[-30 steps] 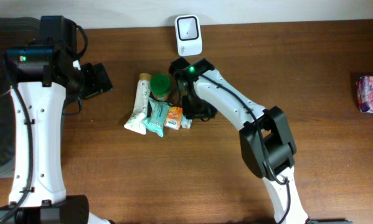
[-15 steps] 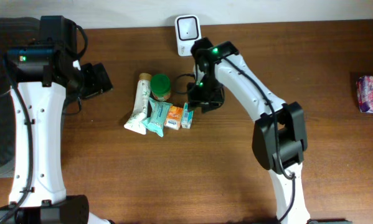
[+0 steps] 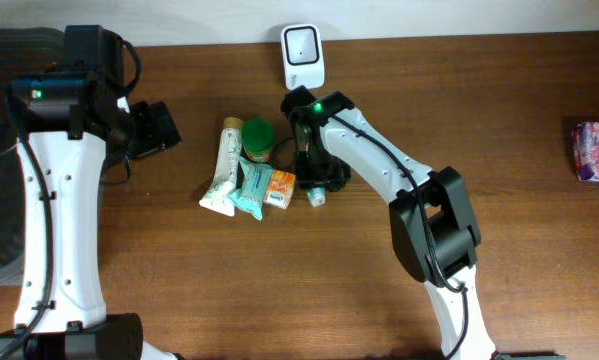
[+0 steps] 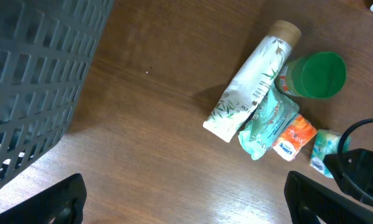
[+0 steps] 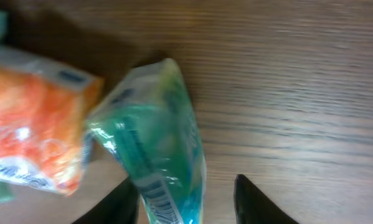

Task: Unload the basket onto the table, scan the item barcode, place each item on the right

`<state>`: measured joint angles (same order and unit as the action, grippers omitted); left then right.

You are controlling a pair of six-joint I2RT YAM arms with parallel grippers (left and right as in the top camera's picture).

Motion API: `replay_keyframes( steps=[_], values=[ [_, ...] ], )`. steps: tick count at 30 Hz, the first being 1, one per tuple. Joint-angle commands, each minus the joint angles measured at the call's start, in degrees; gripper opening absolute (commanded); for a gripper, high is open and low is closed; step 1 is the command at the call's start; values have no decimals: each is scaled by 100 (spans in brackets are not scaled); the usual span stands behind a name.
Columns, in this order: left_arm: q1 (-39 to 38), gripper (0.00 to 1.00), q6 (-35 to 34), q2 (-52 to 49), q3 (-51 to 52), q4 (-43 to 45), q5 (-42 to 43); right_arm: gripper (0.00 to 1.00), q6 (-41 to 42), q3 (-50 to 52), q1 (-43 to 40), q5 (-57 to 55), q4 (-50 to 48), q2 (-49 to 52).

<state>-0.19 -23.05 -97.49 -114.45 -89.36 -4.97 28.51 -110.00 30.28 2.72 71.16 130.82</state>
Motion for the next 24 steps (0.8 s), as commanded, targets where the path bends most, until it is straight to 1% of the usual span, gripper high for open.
replay_keyframes(
  steps=[1,2,3,5,8,10,12,19,22,24],
  values=[
    [11,99,-48,103,2,-4,-46,49,26,-33,-310,-492,229,4],
    [11,99,-48,103,2,-7,-46,50,-59,-149,-446,-479,411,4],
    [11,99,-48,103,2,-4,-46,53,-413,-343,-605,-450,632,4],
    [11,99,-48,103,2,-4,-44,54,-627,-629,-752,-452,870,4],
    [11,99,-48,103,2,-7,-46,55,-1058,-933,-890,-448,986,4],
    [11,99,-48,103,2,-4,-46,55,-1381,-960,-903,-417,962,4],
    [11,99,-48,103,2,-7,-46,55,-1725,-957,-896,-153,868,4],
    [11,99,-48,103,2,-4,-46,56,-1757,-868,-898,13,232,7],
    [11,99,-48,103,2,-4,-46,54,-1832,-962,-898,293,428,-11],
    [11,99,-48,103,2,-7,-46,52,-2247,-1274,-881,654,857,-66]
  ],
)
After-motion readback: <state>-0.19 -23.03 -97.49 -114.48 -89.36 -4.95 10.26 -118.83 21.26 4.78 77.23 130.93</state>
